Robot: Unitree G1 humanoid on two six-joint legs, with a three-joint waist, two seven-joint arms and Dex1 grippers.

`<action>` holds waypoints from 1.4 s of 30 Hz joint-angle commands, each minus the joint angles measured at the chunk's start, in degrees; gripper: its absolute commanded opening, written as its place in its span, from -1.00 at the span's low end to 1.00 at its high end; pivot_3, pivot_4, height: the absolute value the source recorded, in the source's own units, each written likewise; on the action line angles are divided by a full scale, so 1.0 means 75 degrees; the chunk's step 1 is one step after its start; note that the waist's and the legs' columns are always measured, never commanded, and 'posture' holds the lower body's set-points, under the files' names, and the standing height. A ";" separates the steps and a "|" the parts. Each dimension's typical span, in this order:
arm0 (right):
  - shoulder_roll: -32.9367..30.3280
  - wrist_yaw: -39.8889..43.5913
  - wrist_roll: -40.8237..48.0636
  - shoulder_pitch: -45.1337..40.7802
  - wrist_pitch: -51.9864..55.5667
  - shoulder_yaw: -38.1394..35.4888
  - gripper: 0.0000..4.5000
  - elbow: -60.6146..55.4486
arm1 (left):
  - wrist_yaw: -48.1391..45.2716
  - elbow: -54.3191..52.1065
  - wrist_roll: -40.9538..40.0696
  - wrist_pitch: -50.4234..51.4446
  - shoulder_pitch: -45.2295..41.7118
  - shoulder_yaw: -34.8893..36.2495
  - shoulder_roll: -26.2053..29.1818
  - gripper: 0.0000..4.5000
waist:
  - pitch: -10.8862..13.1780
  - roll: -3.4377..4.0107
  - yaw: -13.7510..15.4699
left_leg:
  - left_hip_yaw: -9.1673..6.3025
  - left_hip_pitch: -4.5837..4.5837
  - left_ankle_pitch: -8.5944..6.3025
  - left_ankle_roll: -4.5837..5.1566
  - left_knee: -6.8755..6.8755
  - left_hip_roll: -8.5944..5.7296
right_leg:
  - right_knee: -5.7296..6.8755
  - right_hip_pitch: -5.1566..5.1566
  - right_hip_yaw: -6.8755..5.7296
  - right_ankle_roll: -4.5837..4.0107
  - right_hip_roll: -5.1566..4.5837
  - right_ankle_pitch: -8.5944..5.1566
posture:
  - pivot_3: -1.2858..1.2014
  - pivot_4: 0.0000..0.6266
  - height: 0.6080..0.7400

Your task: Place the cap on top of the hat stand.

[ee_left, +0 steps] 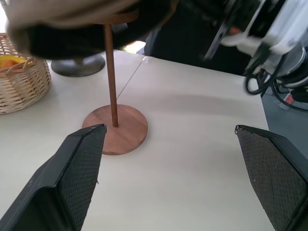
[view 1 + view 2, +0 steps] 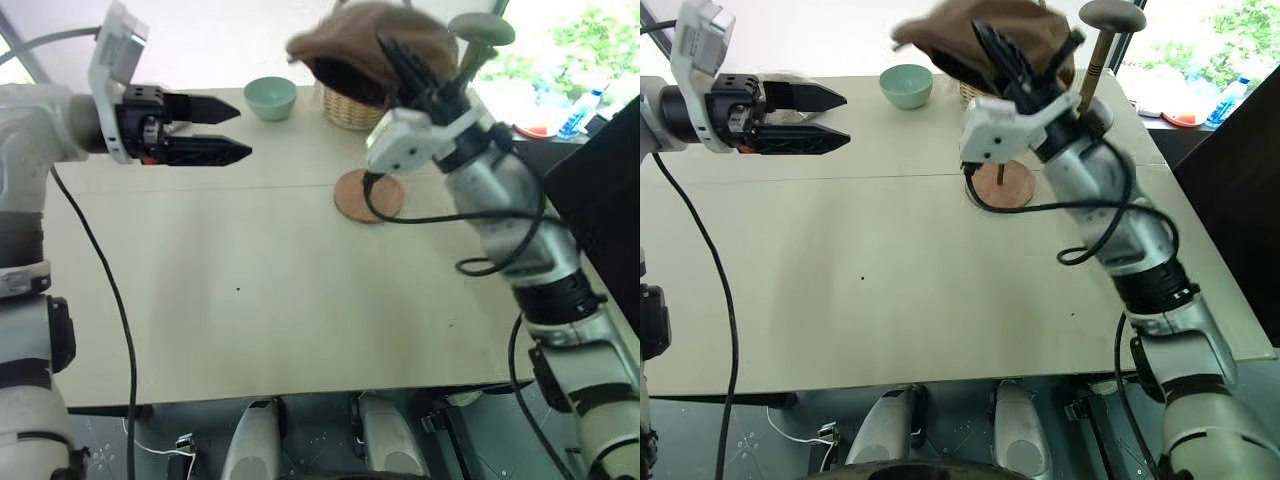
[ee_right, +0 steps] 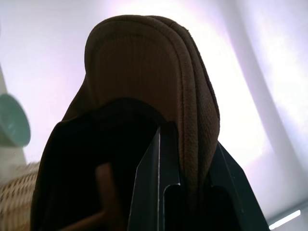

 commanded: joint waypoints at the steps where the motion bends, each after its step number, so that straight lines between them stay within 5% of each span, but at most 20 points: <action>1: -0.0260 0.0994 0.1182 -0.0614 -0.1358 -0.0359 -0.98 0.1088 | 0.0056 -0.0037 -0.0101 -0.0010 -0.0193 0.0403 0.0158 1.00 | 0.0000 -0.0001 -0.0028 | 0.0000 0.0000 0.0000 0.0000 0.0001 0.0000 | 0.0000 0.0001 0.0000 0.0001 0.0000 0.0001 | 0.03 -0.52 1.00; 13: -0.0909 0.2905 0.2739 -0.1387 -0.5295 -0.0802 -0.98 0.5076 | 0.0224 -0.0261 -0.0174 0.0150 -0.0119 0.0775 0.0517 1.00 | 0.0010 -0.0004 -0.0150 | 0.0000 0.0002 0.0000 0.0000 -0.0007 -0.0001 | -0.0001 0.0003 0.0001 0.0011 -0.0001 0.0003 | 0.03 -0.52 1.00; 21: -0.0739 0.2540 0.2859 -0.0112 -0.6280 -0.1280 -0.98 0.4077 | 0.0317 -0.0130 -0.0110 0.0050 -0.0161 0.0718 0.0453 1.00 | 0.0013 -0.0004 -0.0147 | 0.0000 0.0008 -0.0001 0.0002 -0.0008 -0.0001 | 0.0005 0.0005 0.0002 0.0033 -0.0001 0.0009 | 0.03 -0.52 1.00; 30: -0.0165 0.2128 0.2584 0.0470 -0.5075 -0.1379 -0.98 0.3505 | 0.0176 0.0263 0.0104 -0.0192 -0.0538 0.0432 0.0214 1.00 | 0.0013 -0.0004 -0.0141 | 0.0002 0.0009 -0.0001 0.0002 0.0001 -0.0002 | 0.0011 0.0006 0.0009 0.0032 0.0000 0.0011 | 0.03 -0.52 1.00; 34: -0.0270 0.2546 0.3113 0.0778 -0.4170 -0.1445 -0.30 0.3213 | 0.0116 0.0496 0.0158 -0.0236 -0.0799 0.0346 0.0132 1.00 | 0.0013 -0.0004 -0.0117 | 0.0002 0.0008 -0.0001 0.0001 0.0001 -0.0002 | 0.0010 0.0007 0.0008 0.0033 0.0000 0.0011 | 0.03 -0.52 1.00; 39: -0.0513 0.2792 0.3235 0.1361 -0.3052 -0.1656 0.88 0.2430 | 0.0037 0.0625 0.0236 -0.0310 -0.0811 0.0319 0.0081 1.00 | 0.0013 -0.0004 -0.0116 | 0.0002 0.0007 -0.0001 0.0002 0.0001 -0.0002 | 0.0010 0.0007 0.0008 0.0033 0.0000 0.0011 | 0.03 -0.52 1.00; 42: -0.0647 0.2884 0.3394 0.1685 -0.2478 -0.1825 0.99 0.1912 | 0.0048 0.0628 0.0246 -0.0303 -0.0825 0.0309 0.0035 1.00 | 0.0013 -0.0004 -0.0118 | 0.0002 0.0008 -0.0001 0.0002 0.0001 -0.0002 | 0.0011 0.0007 0.0008 0.0033 0.0000 0.0011 | 0.03 -0.52 1.00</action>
